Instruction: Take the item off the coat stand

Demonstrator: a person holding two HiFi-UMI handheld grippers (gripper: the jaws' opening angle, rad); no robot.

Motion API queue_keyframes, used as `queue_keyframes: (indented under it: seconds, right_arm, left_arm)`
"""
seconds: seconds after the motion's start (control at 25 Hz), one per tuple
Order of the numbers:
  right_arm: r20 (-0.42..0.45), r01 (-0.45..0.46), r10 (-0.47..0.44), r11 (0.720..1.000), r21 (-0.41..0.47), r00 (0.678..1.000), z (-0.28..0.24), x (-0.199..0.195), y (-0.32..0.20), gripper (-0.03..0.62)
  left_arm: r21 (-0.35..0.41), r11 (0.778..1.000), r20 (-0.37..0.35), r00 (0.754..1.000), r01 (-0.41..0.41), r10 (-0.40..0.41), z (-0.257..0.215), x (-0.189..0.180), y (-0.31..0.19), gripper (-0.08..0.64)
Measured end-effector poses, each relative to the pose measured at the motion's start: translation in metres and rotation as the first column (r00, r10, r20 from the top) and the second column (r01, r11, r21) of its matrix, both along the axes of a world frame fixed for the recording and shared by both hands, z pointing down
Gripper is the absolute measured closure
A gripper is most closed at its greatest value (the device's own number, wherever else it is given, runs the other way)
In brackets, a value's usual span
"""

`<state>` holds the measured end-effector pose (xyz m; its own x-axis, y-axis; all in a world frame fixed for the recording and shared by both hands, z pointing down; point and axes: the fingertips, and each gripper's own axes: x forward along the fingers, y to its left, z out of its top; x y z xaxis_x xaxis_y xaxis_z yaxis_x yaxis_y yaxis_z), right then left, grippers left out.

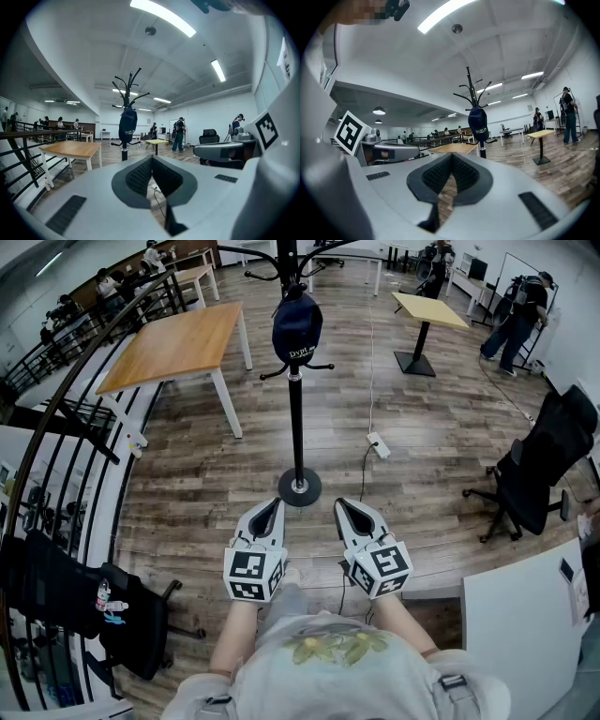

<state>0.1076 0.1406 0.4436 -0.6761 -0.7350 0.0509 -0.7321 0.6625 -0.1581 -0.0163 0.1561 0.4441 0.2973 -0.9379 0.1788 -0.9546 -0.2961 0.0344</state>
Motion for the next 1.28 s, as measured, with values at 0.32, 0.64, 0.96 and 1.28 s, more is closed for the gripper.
queue_keyframes:
  seconds: [0.32,0.64,0.96,1.28]
  right_arm:
    - [-0.04,0.027,-0.025,0.998,0.048,0.999,0.004,-0.032,-0.03,0.583]
    - [-0.044,-0.003,0.006,0.998,0.056,0.999,0.002,-0.057,-0.081,0.583]
    - [-0.038,-0.064,0.065,0.997,0.045,0.997,0.003,-0.085,-0.121,0.583]
    - [-0.041,-0.13,0.131,0.991,0.024,0.991,0.014,-0.094,-0.138,0.583]
  left_arm:
    - [-0.017,1.0,-0.022,1.0,0.004,-0.004,0.014,-0.028,-0.038,0.543]
    - [0.006,1.0,-0.033,0.999,-0.03,0.03,0.009,-0.054,-0.094,0.543]
    - [0.015,0.996,-0.037,0.995,-0.087,0.088,0.005,-0.084,-0.139,0.543]
    - [0.037,0.994,-0.041,0.994,-0.103,0.105,0.004,-0.105,-0.16,0.543]
